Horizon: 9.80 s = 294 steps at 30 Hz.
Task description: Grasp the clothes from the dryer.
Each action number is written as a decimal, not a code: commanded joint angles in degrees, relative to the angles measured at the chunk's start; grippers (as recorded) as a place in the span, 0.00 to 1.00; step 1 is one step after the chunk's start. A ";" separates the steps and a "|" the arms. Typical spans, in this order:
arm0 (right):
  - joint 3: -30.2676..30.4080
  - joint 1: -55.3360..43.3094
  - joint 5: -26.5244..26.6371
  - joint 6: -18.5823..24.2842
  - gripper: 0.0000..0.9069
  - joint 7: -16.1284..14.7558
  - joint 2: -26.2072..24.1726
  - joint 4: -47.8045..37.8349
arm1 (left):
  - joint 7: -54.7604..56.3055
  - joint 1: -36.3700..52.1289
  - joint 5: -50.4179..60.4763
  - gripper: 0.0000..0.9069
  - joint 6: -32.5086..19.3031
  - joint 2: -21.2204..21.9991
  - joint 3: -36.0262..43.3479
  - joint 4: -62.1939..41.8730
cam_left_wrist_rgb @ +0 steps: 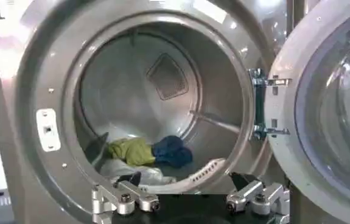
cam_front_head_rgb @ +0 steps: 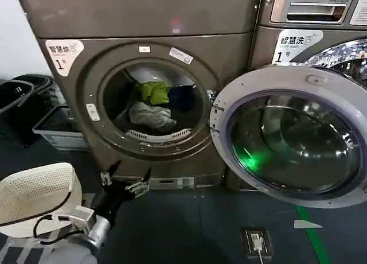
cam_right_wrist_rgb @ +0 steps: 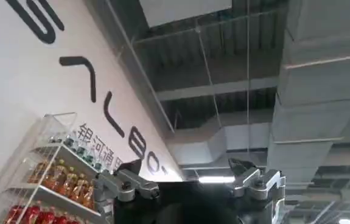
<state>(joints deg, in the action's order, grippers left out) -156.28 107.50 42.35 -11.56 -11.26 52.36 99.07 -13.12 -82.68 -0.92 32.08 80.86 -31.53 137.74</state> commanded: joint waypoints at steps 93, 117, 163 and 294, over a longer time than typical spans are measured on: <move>-1.09 1.25 -2.61 -1.85 1.00 0.74 1.06 3.32 | 2.19 25.13 -4.56 1.00 -7.68 -0.41 6.67 -25.03; -1.31 0.67 -2.43 -0.11 1.00 -0.41 0.55 2.32 | 6.44 54.55 0.09 1.00 -16.25 5.62 9.57 -66.57; 0.84 -2.54 -4.50 1.66 1.00 -2.33 0.66 1.00 | -46.86 93.00 47.28 1.00 -34.63 3.22 45.73 -118.58; 2.85 -4.54 -2.46 4.62 1.00 -0.44 1.26 2.06 | 22.11 41.21 6.68 0.00 -38.14 9.23 8.23 -61.56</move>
<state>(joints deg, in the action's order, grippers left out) -153.38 102.96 39.76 -7.21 -11.68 53.56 101.17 6.91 -39.56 5.94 -5.68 89.46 -22.70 73.88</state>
